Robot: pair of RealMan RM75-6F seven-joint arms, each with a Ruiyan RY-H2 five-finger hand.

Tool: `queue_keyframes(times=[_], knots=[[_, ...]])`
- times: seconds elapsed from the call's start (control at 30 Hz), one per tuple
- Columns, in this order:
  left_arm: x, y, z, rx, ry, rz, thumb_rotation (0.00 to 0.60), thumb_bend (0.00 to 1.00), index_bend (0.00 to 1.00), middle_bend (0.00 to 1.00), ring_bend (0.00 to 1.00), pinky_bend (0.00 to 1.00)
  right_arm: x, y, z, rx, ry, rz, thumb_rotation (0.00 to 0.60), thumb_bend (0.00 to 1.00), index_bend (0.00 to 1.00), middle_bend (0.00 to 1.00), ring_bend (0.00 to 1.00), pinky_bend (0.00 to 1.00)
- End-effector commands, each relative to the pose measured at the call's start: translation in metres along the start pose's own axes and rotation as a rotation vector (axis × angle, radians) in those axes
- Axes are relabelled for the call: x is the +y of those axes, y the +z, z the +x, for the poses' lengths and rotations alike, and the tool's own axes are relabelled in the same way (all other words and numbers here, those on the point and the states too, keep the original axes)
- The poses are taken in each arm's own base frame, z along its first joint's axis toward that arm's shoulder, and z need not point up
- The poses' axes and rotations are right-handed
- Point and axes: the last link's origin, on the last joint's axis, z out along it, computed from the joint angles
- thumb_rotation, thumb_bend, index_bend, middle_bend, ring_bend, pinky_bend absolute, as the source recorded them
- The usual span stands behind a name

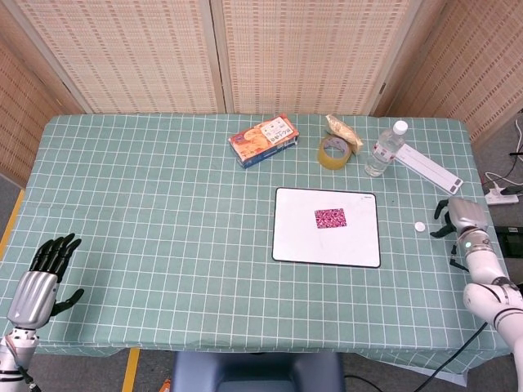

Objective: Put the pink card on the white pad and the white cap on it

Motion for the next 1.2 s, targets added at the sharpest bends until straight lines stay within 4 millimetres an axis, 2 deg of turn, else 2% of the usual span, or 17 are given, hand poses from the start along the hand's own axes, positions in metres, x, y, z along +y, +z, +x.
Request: queue_keyframes(times=[0.03,0.37,1.2], knots=[[0.000,0.000,0.000,-0.002,-0.001,0.000,0.600,0.17,0.00,0.00,0.00,0.00,-0.006,0.003,0.002,0.000,-0.002,0.011,0.600,0.02,0.55,0.88,0.73,0.61],[-0.002,0.000,0.000,-0.004,-0.012,0.003,0.600,0.17,0.00,0.00,0.00,0.00,-0.017,0.011,-0.002,-0.023,-0.030,0.009,0.600,0.04,0.55,0.88,0.73,0.61],[-0.002,0.002,-0.002,-0.015,-0.024,-0.003,0.600,0.17,0.00,0.00,0.00,0.00,-0.023,0.020,-0.007,-0.063,-0.047,-0.029,0.600,0.05,0.55,0.88,0.73,0.61]])
